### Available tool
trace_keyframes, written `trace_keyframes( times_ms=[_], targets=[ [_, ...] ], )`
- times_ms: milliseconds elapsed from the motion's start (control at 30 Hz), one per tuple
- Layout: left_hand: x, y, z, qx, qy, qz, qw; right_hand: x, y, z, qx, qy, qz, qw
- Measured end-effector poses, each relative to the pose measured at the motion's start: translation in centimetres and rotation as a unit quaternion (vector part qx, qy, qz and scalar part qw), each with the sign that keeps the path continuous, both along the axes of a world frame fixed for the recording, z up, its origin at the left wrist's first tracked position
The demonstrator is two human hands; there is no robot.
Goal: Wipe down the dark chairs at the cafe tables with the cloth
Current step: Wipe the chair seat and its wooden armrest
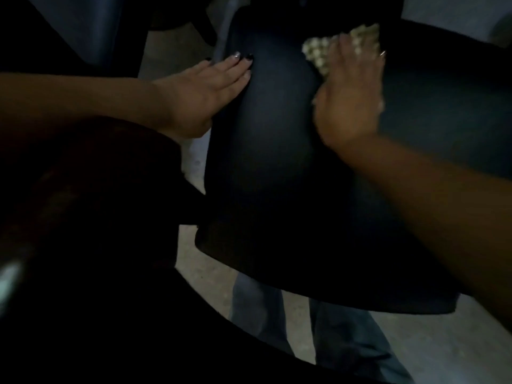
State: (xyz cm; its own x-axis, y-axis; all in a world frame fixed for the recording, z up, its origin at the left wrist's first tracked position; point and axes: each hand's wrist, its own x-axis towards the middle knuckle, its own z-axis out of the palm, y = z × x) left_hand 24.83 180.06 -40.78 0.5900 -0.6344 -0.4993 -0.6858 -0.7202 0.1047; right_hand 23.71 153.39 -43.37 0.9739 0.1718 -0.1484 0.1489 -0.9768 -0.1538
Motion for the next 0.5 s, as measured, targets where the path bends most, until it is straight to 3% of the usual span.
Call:
trace_keyframes(
  times_ms=[67, 167, 233, 300, 367, 433, 500],
  targets=[
    [0.5, -0.1, 0.2, 0.003, -0.023, -0.005, 1.0, -2.7, 2.0, -0.3, -0.026, 0.003, 0.112, 0.993],
    [2.3, -1.0, 1.3, -0.003, -0.055, 0.019, 0.998, -5.4, 2.6, -0.3, -0.008, 0.013, 0.362, 0.932],
    [3.9, -2.2, 1.6, 0.022, -0.036, 0.025, 0.999, -3.5, 0.7, -0.1, -0.016, 0.008, 0.422, 0.906],
    [5.2, -4.0, 1.7, 0.064, -0.006, 0.008, 0.998, -1.3, -1.9, -0.1, 0.003, 0.012, 0.344, 0.939],
    [5.8, -6.3, 1.6, 0.101, 0.012, -0.033, 0.994, 0.1, -5.1, 0.0, 0.009, -0.004, 0.129, 0.992],
    [6.0, -8.6, 1.5, 0.108, 0.038, -0.046, 0.992, -0.5, -6.3, 0.2, -0.014, -0.024, -0.074, 0.997],
    [6.0, -10.9, 1.6, 0.1, 0.078, -0.03, 0.991, -2.9, -4.5, 0.2, -0.005, -0.026, -0.14, 0.99]
  ],
)
